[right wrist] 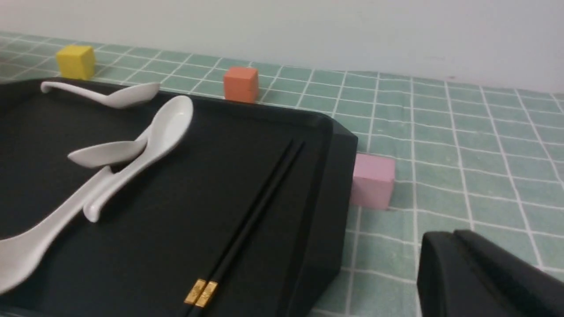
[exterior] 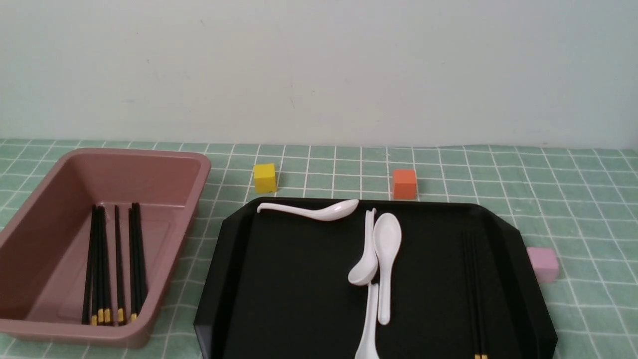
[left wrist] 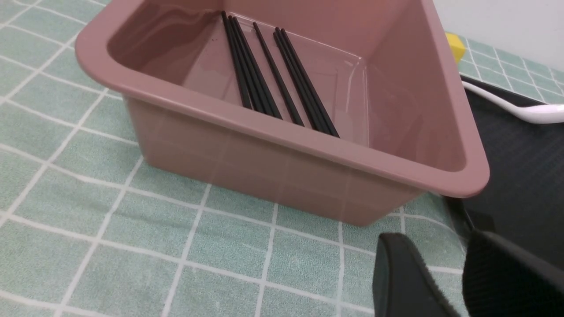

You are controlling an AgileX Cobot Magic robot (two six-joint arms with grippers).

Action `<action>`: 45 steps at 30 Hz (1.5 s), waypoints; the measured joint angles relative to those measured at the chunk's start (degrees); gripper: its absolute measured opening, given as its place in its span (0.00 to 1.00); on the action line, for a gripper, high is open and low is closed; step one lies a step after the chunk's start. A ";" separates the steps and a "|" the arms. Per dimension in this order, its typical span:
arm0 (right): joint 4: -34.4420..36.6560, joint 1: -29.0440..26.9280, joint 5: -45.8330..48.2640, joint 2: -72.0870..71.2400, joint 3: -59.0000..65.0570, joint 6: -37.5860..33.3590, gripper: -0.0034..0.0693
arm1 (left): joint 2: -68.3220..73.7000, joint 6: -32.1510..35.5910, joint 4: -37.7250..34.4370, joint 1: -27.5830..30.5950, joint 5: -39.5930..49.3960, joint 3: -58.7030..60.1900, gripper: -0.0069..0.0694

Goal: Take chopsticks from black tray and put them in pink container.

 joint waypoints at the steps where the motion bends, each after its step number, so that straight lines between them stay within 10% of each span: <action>1: 0.09 -0.38 0.71 0.00 0.00 -0.05 0.10 | 0.00 0.00 0.00 0.00 0.00 0.00 0.40; 14: 0.27 -9.09 6.03 0.00 -0.29 -0.17 0.12 | 0.00 -0.04 0.00 0.00 0.00 0.00 0.40; 45: 0.27 -9.40 6.08 0.00 -0.29 -0.27 0.17 | 0.00 -0.04 0.00 0.00 0.00 0.00 0.40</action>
